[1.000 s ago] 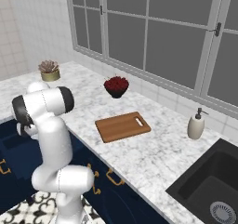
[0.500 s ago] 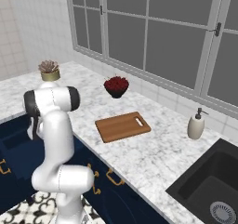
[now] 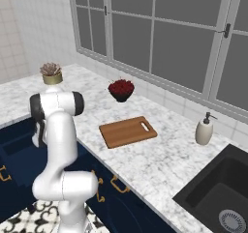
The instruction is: Pick up the knife from the drawer and place it on the cutting board. Then place the meat from the plate to the cutting board.
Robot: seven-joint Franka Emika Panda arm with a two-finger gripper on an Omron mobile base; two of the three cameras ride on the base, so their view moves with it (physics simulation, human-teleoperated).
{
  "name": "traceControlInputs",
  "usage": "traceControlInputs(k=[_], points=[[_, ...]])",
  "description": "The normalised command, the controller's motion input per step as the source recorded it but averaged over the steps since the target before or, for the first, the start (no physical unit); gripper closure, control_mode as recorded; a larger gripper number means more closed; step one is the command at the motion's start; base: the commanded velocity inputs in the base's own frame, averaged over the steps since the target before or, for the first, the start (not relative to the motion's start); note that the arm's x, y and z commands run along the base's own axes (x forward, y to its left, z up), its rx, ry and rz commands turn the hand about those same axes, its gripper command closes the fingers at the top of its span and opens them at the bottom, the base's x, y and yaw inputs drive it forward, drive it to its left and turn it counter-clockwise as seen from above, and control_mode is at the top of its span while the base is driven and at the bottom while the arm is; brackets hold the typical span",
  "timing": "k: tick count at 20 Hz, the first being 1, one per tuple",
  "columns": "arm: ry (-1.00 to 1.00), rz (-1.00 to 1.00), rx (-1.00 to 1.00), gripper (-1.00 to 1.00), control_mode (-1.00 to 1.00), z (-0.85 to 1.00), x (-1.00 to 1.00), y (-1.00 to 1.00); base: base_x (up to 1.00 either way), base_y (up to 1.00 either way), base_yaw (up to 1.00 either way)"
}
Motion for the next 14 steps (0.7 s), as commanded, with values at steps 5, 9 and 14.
traceControlInputs(k=[5, 9, 14], points=[[-0.05, 0.00, 0.00, -1.00, -1.00, -0.32, 0.01, 0.04, 0.00, 0.00, 0.00], [-0.03, 0.00, 0.00, -1.00, -1.00, -0.44, 0.00, 0.00, 0.00, 0.00, 0.00], [0.00, 0.05, 0.06, 1.00, -1.00, -0.40, 0.00, 0.13, 0.00, 0.00, 0.00]])
